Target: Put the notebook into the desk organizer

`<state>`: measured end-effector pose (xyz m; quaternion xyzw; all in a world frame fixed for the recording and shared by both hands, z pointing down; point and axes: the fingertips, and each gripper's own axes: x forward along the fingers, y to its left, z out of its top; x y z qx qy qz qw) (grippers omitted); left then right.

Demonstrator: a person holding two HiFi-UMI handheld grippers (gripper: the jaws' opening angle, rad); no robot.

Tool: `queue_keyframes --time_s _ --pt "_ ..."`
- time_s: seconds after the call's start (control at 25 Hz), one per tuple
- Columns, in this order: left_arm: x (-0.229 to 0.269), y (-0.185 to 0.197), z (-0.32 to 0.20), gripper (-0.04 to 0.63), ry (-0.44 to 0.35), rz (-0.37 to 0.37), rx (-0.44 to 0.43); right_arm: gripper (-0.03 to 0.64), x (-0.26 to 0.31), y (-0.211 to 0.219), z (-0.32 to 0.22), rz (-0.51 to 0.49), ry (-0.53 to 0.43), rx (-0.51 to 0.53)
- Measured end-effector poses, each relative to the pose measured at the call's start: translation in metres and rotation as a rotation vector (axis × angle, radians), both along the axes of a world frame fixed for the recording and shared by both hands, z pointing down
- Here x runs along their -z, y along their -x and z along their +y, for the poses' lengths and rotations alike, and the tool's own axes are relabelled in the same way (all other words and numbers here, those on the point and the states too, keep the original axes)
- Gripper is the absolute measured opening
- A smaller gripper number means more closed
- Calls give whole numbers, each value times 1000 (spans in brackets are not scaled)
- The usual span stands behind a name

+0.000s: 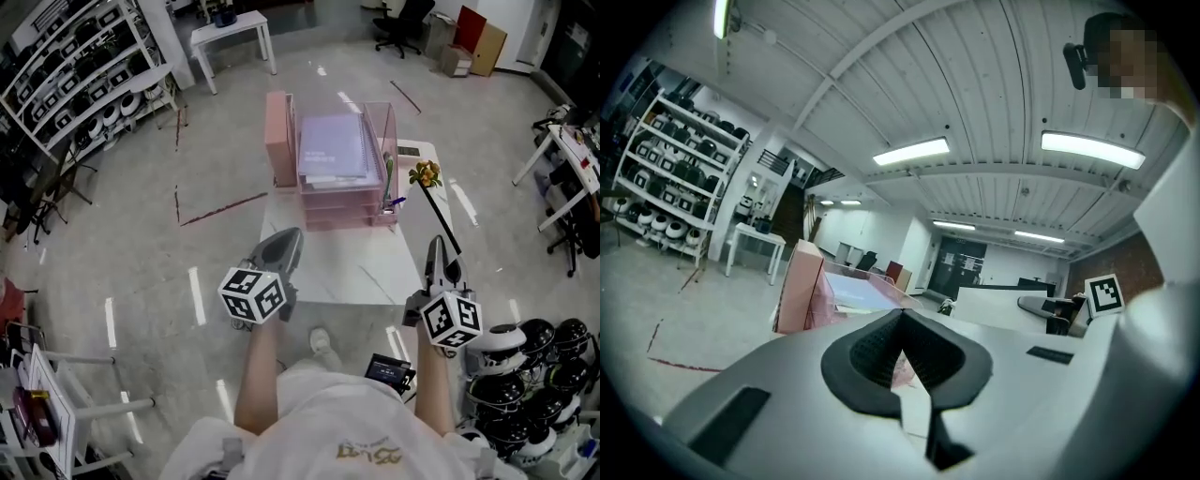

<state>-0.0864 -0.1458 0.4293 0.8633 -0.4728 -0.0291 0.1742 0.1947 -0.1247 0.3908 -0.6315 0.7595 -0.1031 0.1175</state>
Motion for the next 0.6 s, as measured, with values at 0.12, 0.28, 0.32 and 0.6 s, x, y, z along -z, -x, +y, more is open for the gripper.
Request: queue_keyframes --time_s 0.12,0.28,0.32,0.6 --pt "1 4 -45 17 -1 -8 -24 17 6 3 -44 26 -12 -40" --pt "-4 11 -95 17 8 -21 -52 17 4 11 -94 46 -6 -74" --pt "-6 13 -104 17 9 -25 -58 18 3 14 -105 51 -4 -76" --pt "-14 23 -153 17 21 -17 -87 17 -8 35 -154 80 13 -83"
